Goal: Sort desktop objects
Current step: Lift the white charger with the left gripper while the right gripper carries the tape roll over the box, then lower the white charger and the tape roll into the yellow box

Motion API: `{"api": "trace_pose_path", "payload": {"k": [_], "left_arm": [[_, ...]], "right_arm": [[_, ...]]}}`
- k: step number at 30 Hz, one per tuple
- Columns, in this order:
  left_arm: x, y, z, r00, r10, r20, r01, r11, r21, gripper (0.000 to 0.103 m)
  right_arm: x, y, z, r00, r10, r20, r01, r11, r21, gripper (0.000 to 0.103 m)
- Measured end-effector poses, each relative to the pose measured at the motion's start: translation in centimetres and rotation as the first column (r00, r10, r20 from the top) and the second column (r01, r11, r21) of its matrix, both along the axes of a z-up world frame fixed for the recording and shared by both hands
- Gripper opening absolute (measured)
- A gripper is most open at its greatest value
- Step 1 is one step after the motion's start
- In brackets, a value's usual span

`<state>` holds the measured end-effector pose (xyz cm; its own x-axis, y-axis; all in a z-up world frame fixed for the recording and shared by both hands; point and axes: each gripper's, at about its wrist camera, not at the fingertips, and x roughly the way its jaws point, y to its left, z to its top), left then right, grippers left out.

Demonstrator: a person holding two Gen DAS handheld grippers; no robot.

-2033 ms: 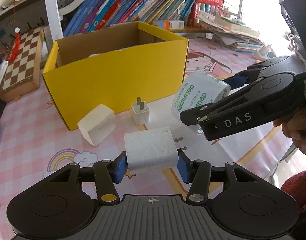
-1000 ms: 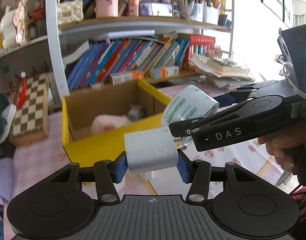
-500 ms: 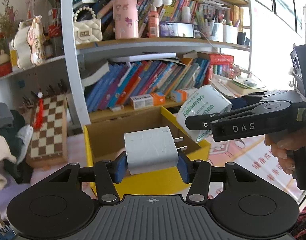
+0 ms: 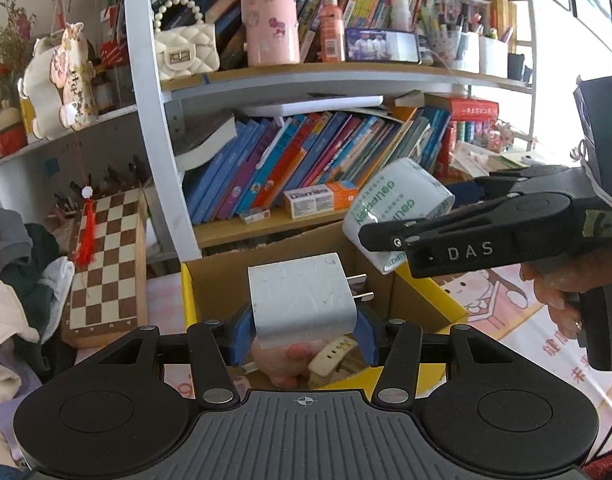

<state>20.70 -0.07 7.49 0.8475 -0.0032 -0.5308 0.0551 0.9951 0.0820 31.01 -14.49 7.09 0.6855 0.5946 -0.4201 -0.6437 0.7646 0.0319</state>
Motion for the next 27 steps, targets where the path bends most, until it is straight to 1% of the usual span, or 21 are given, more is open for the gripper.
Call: {"api": "trace_pose_path", "payload": {"k": [7,17,27], "left_arm": [[2.6,0.0,-0.9,0.999,0.029,-0.035,-0.029,1.000,0.005,0.050],[5.5,-0.8,-3.2,0.991,0.044,-0.123,-0.040,0.999,0.033,0.050],[7.5,-2.5,-4.3,0.984,0.014,-0.177,-0.003,0.998,0.065,0.050]], "right_arm": [[3.3,1.4,-0.6,0.999,0.044,0.010,-0.044,0.999,-0.031,0.083],[7.1,3.8,-2.6,0.992,0.123,-0.029,-0.124,0.990,-0.071,0.083],[9.6,7.5,-5.2,0.967,0.243,-0.074,-0.252,0.953,-0.167,0.083]]}}
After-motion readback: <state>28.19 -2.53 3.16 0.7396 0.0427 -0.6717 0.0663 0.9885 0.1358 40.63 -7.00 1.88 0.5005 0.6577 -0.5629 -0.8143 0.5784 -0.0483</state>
